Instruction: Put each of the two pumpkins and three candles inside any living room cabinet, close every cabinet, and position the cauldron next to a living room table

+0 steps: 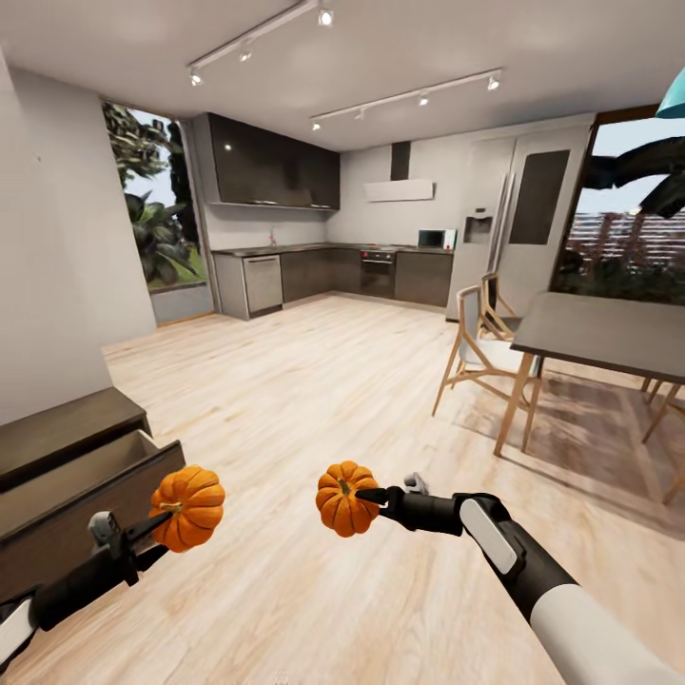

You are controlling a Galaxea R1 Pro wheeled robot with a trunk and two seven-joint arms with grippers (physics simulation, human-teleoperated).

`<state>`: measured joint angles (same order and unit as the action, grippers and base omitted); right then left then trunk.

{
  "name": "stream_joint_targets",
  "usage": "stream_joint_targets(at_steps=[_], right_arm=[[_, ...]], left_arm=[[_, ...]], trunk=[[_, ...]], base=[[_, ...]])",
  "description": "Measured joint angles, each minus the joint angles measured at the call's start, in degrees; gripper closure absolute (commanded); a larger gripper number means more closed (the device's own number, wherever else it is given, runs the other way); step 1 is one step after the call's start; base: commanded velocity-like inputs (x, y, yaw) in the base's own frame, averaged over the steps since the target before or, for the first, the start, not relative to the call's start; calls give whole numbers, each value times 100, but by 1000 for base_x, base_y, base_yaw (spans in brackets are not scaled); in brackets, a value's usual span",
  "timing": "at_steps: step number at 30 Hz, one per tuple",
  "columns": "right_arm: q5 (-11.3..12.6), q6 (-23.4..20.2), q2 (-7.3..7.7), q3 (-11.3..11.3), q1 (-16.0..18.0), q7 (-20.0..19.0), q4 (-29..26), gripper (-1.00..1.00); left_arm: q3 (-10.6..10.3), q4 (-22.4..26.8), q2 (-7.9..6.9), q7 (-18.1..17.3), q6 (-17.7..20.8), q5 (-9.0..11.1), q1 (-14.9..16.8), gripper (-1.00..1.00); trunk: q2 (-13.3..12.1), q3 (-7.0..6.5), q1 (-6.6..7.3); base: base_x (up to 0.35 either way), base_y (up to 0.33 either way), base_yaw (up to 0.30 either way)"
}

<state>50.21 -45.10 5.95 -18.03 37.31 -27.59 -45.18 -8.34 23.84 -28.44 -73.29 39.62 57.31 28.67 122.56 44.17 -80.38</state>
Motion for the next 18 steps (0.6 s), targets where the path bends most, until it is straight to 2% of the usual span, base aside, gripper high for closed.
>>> stream_joint_targets(at_steps=[18], right_arm=[[-3, 2, -3, -1, 0, 0, 18, 100]], left_arm=[[-4, -158, 0, -14, 0, 1, -2, 100]], trunk=[[0, 0, 0]], base=[[0, 0, 286]])
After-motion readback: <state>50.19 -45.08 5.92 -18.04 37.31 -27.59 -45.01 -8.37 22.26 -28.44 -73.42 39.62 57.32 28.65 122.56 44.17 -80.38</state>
